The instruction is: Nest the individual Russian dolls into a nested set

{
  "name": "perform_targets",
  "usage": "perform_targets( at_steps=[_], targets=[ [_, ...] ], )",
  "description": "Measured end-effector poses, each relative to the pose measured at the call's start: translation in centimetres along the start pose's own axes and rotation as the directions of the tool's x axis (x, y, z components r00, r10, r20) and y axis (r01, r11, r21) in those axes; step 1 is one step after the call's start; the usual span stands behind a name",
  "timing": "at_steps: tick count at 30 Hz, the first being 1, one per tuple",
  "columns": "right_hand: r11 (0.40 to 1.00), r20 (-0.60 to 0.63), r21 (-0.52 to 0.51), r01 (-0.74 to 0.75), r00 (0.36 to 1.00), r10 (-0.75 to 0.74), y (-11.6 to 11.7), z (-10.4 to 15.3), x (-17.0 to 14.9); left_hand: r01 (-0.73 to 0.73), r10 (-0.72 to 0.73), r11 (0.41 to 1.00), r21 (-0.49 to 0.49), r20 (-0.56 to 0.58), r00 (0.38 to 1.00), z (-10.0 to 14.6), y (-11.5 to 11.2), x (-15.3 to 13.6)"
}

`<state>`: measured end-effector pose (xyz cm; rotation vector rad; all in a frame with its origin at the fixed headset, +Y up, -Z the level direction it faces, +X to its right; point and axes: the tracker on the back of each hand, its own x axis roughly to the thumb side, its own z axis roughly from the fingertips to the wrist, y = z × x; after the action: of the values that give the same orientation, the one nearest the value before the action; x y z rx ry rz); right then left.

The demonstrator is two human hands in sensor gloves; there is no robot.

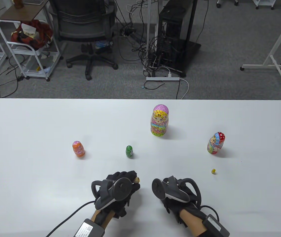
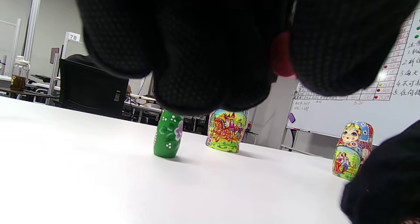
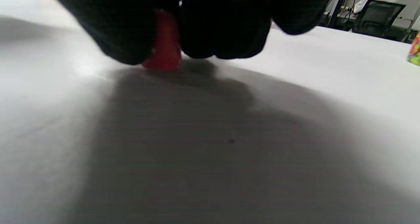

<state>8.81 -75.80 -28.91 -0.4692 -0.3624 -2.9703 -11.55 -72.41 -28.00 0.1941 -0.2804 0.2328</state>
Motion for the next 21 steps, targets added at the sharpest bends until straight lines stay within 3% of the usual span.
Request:
perform_targets(
  at_steps=[2,5,6,7,10,13,17,21],
  targets=[
    [0.997,-0.020,0.021,0.070,0.997,-0.069,-0.9,0.1,-1.3,-0.003,0.003,1.000,-0.005,0.000,1.000,0.0,0.0,0.0],
    [0.942,-0.249,-0.245,0.227,0.925,-0.288,-3.3,1.0,-7.2,-0.008,0.008,1.000,-0.013,-0.002,1.000,0.0,0.0,0.0],
    [0.935,-0.289,-0.271,0.230,0.907,-0.307,-3.3,1.2,-8.1,-0.008,0.008,1.000,-0.015,-0.001,1.000,-0.1,0.0,0.0],
    [0.914,-0.447,-0.341,0.219,0.818,-0.363,-3.1,1.7,-11.2,-0.010,0.010,1.000,-0.018,-0.001,1.000,-0.1,0.0,0.1],
    [0.909,-0.662,-0.358,0.213,0.629,-0.408,-1.3,2.7,-16.5,-0.006,0.006,0.999,-0.032,0.008,1.000,-0.4,-0.2,0.3],
    [0.907,-0.724,-0.339,0.251,0.545,-0.422,0.3,2.7,-18.5,-0.004,0.005,0.999,-0.050,0.018,1.000,-0.5,-0.5,0.6],
    [0.918,-0.751,-0.316,0.241,0.527,-0.397,1.4,1.8,-18.4,0.004,-0.002,0.998,-0.071,0.027,1.000,-0.4,-0.8,0.8],
    [0.940,-0.763,-0.284,0.191,0.549,-0.342,1.9,0.7,-17.9,0.007,-0.005,0.997,-0.079,0.030,1.000,-0.3,-0.8,0.9]
  ],
)
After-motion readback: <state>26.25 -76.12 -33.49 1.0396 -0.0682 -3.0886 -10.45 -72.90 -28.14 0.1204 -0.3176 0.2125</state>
